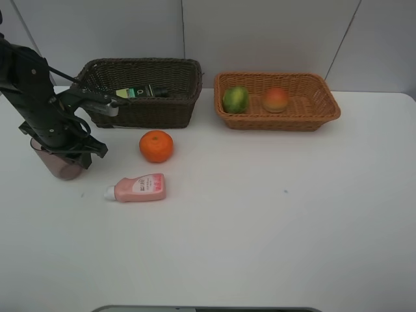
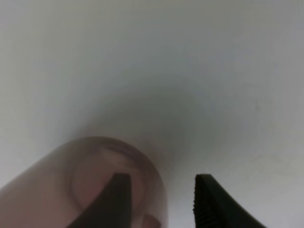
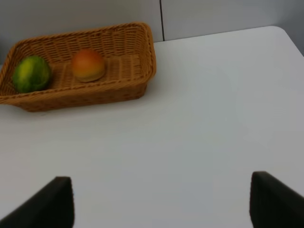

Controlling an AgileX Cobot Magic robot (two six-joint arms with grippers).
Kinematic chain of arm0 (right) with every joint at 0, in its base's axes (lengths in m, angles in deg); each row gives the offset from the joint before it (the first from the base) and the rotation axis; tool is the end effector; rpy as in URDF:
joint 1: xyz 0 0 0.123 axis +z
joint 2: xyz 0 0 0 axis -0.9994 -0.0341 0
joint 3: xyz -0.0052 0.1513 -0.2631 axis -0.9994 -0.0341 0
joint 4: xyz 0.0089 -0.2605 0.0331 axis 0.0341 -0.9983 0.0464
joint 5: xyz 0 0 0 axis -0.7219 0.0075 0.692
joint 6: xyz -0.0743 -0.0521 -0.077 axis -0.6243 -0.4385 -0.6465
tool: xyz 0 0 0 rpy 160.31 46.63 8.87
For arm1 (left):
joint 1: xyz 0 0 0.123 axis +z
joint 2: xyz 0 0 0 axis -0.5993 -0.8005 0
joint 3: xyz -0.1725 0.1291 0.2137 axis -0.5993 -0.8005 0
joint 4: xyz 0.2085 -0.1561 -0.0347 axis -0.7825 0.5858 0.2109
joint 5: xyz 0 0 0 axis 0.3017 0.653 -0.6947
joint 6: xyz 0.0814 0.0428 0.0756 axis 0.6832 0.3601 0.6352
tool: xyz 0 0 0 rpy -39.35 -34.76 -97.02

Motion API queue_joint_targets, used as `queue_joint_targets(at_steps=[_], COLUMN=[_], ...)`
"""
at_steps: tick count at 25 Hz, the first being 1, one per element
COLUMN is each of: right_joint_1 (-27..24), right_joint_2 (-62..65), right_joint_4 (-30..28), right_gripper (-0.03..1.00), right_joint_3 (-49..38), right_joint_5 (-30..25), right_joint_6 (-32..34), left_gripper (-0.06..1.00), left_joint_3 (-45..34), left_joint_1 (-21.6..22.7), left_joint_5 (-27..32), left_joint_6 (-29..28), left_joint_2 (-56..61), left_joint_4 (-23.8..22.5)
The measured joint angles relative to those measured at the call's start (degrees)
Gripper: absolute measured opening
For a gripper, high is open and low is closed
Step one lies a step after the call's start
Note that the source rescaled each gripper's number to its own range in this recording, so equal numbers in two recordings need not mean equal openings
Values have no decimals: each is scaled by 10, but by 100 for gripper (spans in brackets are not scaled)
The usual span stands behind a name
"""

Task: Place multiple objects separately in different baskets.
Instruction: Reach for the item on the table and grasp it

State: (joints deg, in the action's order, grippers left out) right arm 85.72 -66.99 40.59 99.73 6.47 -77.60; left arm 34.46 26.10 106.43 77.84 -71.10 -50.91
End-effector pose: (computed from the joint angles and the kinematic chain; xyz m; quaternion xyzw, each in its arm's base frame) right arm 0.0071 -0.0062 0.2773 0.0567 0.8430 -0.0152 0.5347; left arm 0.3441 -0.0597 0.0973 0.1702 0.9777 0.0208 0.1215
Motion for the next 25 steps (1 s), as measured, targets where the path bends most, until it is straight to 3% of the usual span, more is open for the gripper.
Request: queue_joint_targets(at_steps=[25], right_joint_1=[0], right_joint_2=[0], right_joint_4=[0], right_gripper=[47], right_joint_3=[0], right_joint_5=[0], right_joint_6=[0], left_gripper=[0], left_joint_3=[0], left_joint_1=[0], left_joint_5=[6], left_joint_6=[0], left_joint_2=[42], left_joint_4=[3])
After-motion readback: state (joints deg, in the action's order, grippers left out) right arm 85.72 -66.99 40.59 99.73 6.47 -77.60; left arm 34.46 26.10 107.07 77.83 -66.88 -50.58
